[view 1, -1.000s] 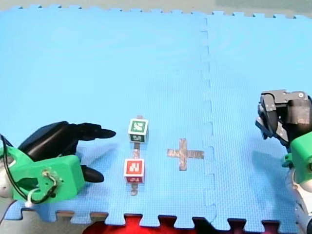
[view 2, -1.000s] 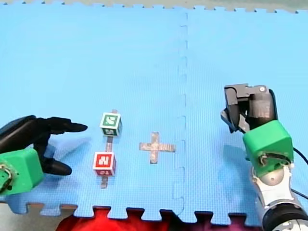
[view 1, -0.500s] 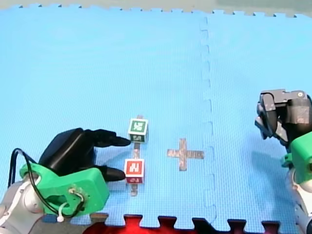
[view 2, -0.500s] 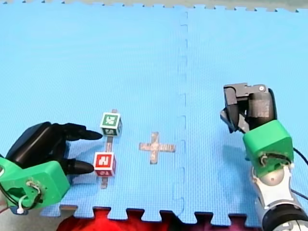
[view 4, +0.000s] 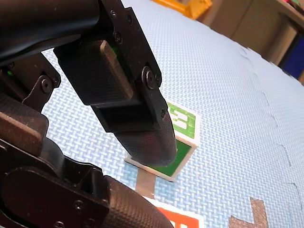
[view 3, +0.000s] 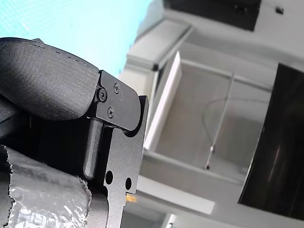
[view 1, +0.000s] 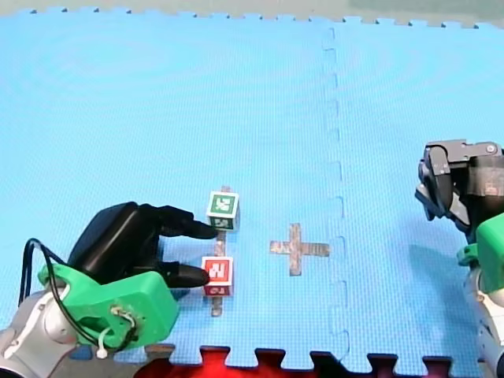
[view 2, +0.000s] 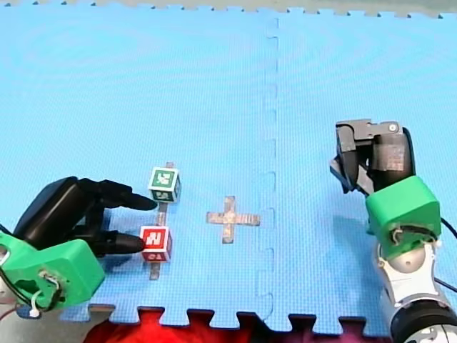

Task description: Stack cube left

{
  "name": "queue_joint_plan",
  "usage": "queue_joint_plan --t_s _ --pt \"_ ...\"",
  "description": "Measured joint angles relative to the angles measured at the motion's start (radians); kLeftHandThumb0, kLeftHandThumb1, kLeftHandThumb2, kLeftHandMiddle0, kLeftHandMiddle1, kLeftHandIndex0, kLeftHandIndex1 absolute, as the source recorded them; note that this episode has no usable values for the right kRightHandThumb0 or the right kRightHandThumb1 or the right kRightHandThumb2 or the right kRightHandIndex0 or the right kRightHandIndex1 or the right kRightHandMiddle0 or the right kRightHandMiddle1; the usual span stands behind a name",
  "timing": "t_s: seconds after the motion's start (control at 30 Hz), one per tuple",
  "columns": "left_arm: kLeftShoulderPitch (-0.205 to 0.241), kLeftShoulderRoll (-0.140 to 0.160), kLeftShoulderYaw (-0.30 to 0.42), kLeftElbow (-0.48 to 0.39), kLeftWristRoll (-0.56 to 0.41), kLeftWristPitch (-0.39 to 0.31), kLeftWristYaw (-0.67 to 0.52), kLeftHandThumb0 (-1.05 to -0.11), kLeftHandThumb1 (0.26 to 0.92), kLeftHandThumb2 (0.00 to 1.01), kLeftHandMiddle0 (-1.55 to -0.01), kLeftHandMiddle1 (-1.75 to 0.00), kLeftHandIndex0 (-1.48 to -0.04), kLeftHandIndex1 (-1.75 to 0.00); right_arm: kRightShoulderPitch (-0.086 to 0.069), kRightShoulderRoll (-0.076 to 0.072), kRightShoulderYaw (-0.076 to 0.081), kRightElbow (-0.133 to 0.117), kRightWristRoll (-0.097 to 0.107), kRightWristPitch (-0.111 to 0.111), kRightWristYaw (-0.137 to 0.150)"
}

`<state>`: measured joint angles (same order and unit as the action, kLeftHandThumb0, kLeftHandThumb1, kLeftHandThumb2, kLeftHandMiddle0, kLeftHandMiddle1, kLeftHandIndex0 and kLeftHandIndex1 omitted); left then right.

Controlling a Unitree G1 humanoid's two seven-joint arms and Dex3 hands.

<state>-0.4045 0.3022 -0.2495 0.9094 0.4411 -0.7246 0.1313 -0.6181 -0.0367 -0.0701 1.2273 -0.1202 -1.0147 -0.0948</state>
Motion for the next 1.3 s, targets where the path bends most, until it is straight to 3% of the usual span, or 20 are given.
queue_joint_plan --t_s 0.13,0.23,0.33,0.4,0.47,0.53,0.57,0.6,0.7,1.0,1.1,1.3 --pt "0.0 0.024 -0.004 -0.032 -0.022 0.009 -0.097 -0.912 0.717 0.0 -0.89 -1.75 -1.11 -0.06 0.0 0.0 0.0 -0.002 0.0 -0.002 0.0" --pt "-0.003 0.046 -0.018 -0.083 -0.019 0.053 -0.183 -0.916 0.694 0.0 -0.87 -1.75 -1.07 -0.03 -0.001 0.0 0.001 -0.003 0.0 -0.003 0.0" --pt "0.001 0.057 -0.023 -0.154 -0.008 0.132 -0.239 -0.991 0.723 0.01 -0.78 -1.75 -0.92 0.0 -0.001 0.001 0.003 -0.004 -0.001 -0.003 0.0" --pt "0.008 0.061 -0.025 -0.197 0.005 0.179 -0.268 -1.036 0.767 0.03 -0.76 -1.75 -0.74 0.0 -0.001 0.001 0.004 -0.004 -0.001 -0.003 0.0" --pt "0.015 0.065 -0.028 -0.245 0.027 0.23 -0.298 -1.046 0.788 0.03 -0.78 -1.72 -0.69 0.0 -0.001 0.001 0.005 -0.004 -0.002 -0.003 0.0" --pt "0.021 0.071 -0.033 -0.291 0.052 0.275 -0.324 -1.048 0.807 0.02 -0.82 -1.58 -0.68 0.0 -0.001 0.002 0.006 -0.004 -0.002 -0.003 0.0" --pt "0.024 0.074 -0.036 -0.316 0.065 0.3 -0.338 -1.048 0.818 0.01 -0.85 -1.34 -0.68 0.0 -0.001 0.002 0.007 -0.004 -0.002 -0.003 0.0" --pt "0.027 0.076 -0.039 -0.339 0.079 0.32 -0.351 -1.048 0.823 0.01 -0.87 -1.21 -0.67 0.0 -0.001 0.002 0.007 -0.004 -0.002 -0.003 0.0" --pt "0.039 0.085 -0.051 -0.407 0.113 0.378 -0.39 -1.048 0.841 0.01 -0.89 -1.09 -0.64 0.0 -0.001 0.002 0.008 -0.006 -0.002 -0.003 0.0" --pt "0.099 0.11 -0.075 -0.618 0.212 0.552 -0.445 -1.048 0.91 0.01 -0.78 -1.65 -0.59 0.0 0.0 0.001 0.009 -0.017 -0.002 -0.008 -0.004" --pt "0.13 0.107 -0.101 -0.673 0.287 0.614 -0.396 -1.048 0.92 0.05 -0.77 -1.73 -0.55 0.0 0.0 0.001 0.009 -0.021 -0.003 -0.014 -0.012" --pt "0.163 0.075 -0.153 -0.683 0.404 0.698 -0.246 -1.048 0.921 0.08 -0.77 -1.75 -0.54 0.0 0.0 -0.002 0.009 -0.026 -0.006 -0.015 -0.024"
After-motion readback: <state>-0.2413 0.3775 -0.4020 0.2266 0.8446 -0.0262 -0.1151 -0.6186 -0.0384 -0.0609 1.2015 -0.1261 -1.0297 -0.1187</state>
